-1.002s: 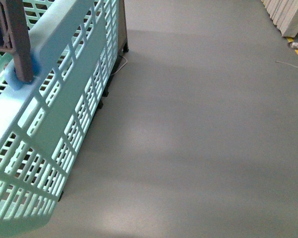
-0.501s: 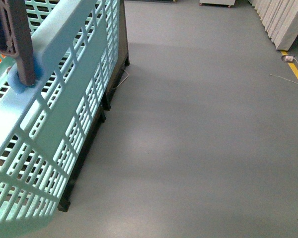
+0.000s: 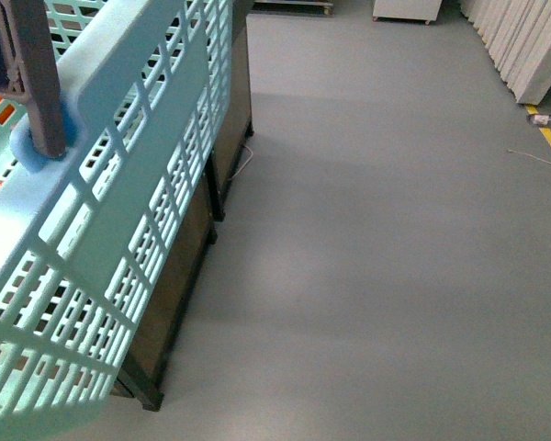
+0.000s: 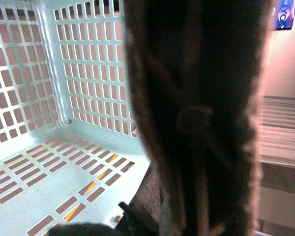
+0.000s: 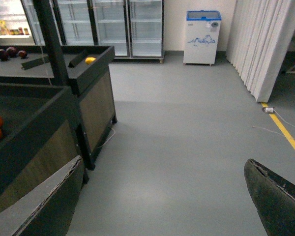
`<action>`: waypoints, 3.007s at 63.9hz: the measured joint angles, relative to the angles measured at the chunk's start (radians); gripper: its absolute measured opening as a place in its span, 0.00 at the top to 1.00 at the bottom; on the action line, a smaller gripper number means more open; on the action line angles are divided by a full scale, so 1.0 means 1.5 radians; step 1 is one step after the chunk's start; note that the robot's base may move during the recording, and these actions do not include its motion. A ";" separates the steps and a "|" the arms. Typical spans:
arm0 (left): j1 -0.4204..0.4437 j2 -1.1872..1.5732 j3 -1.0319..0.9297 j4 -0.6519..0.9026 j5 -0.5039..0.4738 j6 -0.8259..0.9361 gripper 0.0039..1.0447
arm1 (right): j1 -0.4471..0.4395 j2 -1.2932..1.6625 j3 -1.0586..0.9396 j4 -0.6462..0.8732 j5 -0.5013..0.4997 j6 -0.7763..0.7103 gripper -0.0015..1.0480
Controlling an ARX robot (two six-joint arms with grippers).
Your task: Pick lemon and mango into basket
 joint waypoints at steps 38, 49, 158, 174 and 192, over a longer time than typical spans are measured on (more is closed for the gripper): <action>0.001 0.000 0.001 0.000 0.002 0.000 0.95 | 0.000 0.000 0.000 0.000 -0.001 0.000 0.08; 0.001 -0.001 0.001 0.000 0.001 0.001 0.95 | 0.000 -0.001 0.000 -0.001 -0.001 0.000 0.08; 0.001 -0.001 0.001 0.000 0.002 0.003 0.95 | 0.000 0.000 0.000 -0.001 -0.002 0.000 0.08; 0.001 -0.001 0.001 0.000 0.003 0.003 0.96 | 0.000 0.000 0.000 0.000 -0.001 0.000 0.08; 0.001 -0.002 0.001 0.000 0.003 0.003 0.96 | 0.000 -0.001 0.000 0.001 -0.002 0.000 0.08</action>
